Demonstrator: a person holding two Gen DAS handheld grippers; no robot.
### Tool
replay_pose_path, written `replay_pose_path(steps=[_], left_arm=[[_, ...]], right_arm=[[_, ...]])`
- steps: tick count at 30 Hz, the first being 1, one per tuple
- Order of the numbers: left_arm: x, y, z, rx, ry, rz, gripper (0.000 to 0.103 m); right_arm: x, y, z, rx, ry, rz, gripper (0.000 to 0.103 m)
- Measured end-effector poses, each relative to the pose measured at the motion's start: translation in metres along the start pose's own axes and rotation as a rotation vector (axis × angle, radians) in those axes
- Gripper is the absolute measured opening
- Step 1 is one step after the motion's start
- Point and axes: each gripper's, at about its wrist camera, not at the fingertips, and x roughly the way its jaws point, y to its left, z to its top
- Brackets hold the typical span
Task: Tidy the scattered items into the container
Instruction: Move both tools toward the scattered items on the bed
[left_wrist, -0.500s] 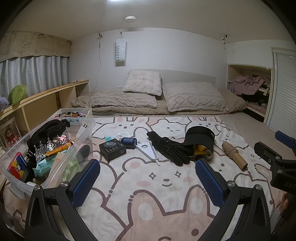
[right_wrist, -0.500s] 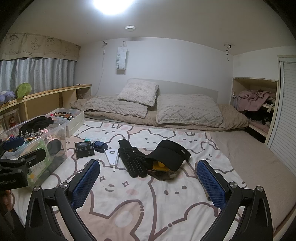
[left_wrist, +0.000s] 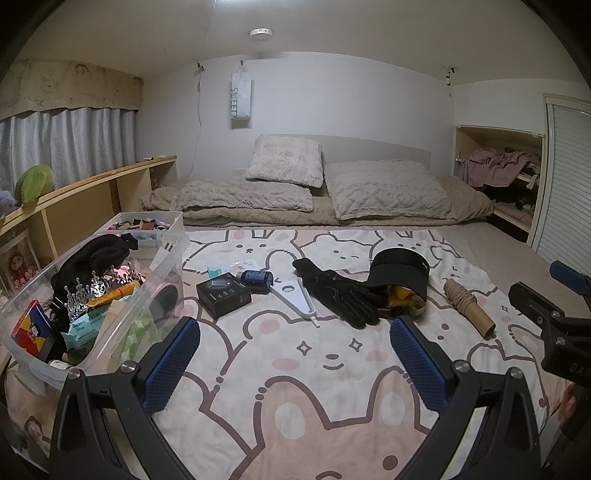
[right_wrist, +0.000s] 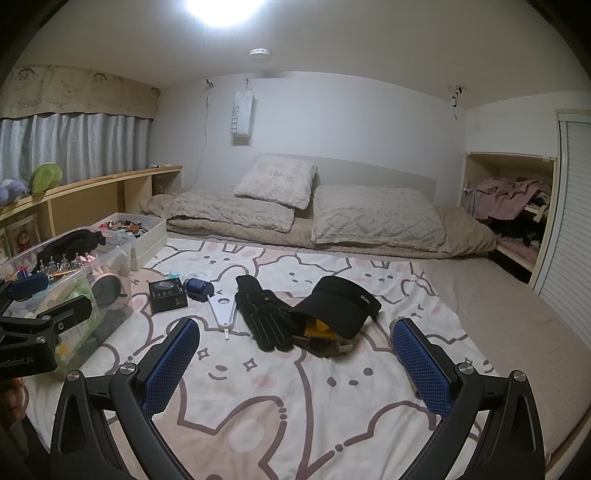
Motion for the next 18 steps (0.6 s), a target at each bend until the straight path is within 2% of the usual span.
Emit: replay_pose_path(steps=[18], left_arm=[[0.033,0.006,-0.011,-0.016,0.071,-0.001,0.103]], right_arm=[[0.033,-0.002,-0.013,0.017,0.085,0.011,0.103]])
